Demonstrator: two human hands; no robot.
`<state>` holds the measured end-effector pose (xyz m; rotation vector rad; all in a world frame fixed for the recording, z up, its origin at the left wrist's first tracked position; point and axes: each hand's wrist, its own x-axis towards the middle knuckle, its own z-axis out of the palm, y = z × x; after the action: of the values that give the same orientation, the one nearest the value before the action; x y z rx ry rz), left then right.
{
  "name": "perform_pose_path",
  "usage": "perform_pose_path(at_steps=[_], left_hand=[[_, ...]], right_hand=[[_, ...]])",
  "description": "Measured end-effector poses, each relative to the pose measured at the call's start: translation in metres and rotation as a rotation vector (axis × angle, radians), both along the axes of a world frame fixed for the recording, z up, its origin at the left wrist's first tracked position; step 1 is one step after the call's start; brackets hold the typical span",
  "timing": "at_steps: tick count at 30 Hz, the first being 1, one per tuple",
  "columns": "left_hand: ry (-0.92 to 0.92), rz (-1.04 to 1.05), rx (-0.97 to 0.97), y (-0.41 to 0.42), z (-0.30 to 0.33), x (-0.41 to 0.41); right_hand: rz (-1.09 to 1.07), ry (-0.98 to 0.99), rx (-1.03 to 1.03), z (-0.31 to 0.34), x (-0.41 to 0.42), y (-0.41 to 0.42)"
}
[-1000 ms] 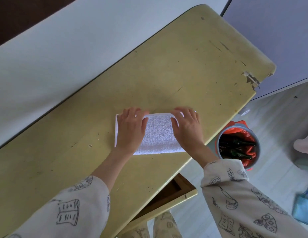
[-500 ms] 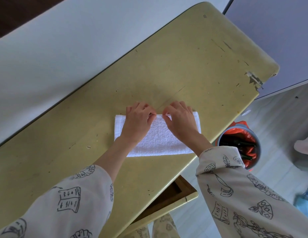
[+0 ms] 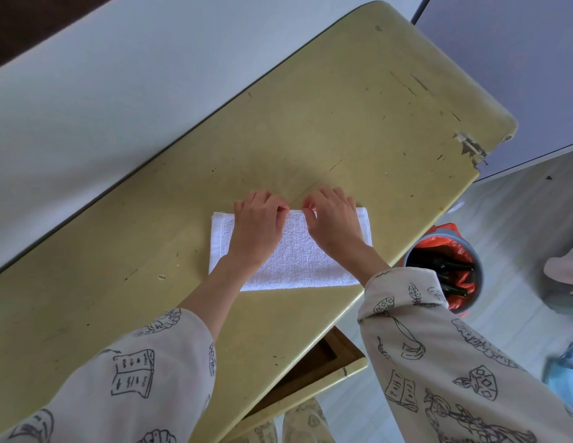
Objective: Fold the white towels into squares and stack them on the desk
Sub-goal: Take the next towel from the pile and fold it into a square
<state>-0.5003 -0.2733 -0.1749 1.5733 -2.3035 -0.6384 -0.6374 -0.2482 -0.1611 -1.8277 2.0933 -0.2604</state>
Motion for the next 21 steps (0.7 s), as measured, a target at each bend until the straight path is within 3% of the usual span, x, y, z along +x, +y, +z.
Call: perform_pose_path(at_steps=[4, 6, 13, 21], left_hand=[[-0.035, 0.089, -0.107, 0.011, 0.008, 0.003], [-0.083, 0.095, -0.142, 0.025, 0.01, 0.011], [-0.346, -0.061, -0.05, 0.054, -0.014, 0.034], [-0.365, -0.093, -0.083, 0.052, -0.015, 0.038]], right_hand=[[-0.065, 0.004, -0.271, 0.0, 0.005, 0.013], [-0.024, 0.03, -0.3, -0.003, 0.011, 0.03], [0.068, 0.15, -0.04, -0.025, 0.018, 0.07], [0.006, 0.246, 0.067, -0.021, -0.024, 0.075]])
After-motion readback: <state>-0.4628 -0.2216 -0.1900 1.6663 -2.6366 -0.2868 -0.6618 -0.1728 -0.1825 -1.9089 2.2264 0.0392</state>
